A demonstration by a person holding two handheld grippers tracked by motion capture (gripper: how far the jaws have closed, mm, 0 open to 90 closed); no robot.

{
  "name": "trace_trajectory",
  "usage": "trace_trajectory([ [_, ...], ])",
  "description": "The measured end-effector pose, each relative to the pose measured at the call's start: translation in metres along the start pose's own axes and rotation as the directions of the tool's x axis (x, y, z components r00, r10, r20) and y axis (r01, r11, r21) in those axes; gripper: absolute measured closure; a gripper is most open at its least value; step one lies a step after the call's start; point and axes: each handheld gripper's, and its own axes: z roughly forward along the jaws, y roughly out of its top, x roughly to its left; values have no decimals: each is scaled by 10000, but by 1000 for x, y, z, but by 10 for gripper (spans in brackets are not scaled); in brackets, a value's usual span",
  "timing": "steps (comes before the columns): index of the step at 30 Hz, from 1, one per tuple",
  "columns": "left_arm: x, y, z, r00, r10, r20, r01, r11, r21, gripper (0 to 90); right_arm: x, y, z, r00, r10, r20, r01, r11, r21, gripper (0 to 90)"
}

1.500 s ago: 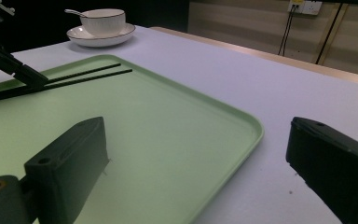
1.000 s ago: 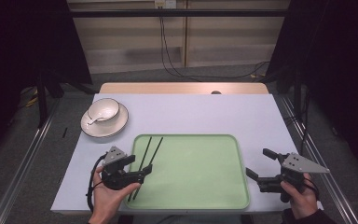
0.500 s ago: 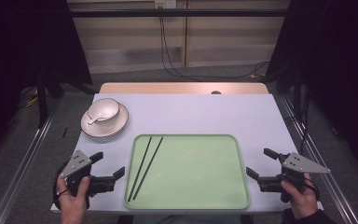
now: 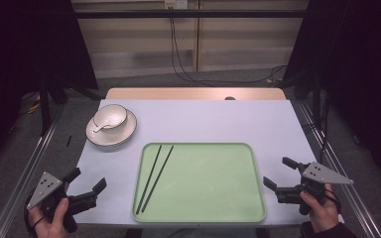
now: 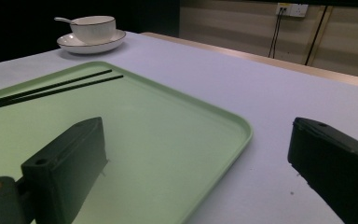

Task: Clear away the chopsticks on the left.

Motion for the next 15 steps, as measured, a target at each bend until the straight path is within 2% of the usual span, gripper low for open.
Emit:
trace_trajectory([
  [2, 0, -6, -3, 9998, 10, -179, -9, 10000, 1, 24, -1, 0, -1, 10000, 22, 54, -22, 10000, -3, 29],
  [4, 1, -8, -8, 9998, -167, 130, 170, 9996, -208, 24, -1, 0, -2, 9999, 33, 105, -33, 10000, -34, 26],
  [5, 1, -8, -13, 9997, -122, 207, 129, 9994, -329, 24, -1, 0, -2, 9999, -5, 166, 6, 10000, -72, 24],
  [7, 0, -9, -20, 9998, -144, -135, 135, 9980, -619, 17, -1, -1, -3, 9996, -8, 287, 13, 9998, -186, 20],
  [9, 0, -12, -21, 9994, -331, -28, 329, 9979, -562, 16, -1, -1, -5, 9992, -42, 386, 51, 9998, -212, 14],
  [12, -3, -13, -22, 9997, -187, -128, 180, 9984, -543, 17, -2, -2, -7, 9975, 166, 681, -136, 9990, -434, 11],
  [15, -2, -13, -20, 9995, -297, -45, 295, 9985, -459, 16, -4, -2, -7, 9963, 196, 841, -164, 9991, -379, 9],
])
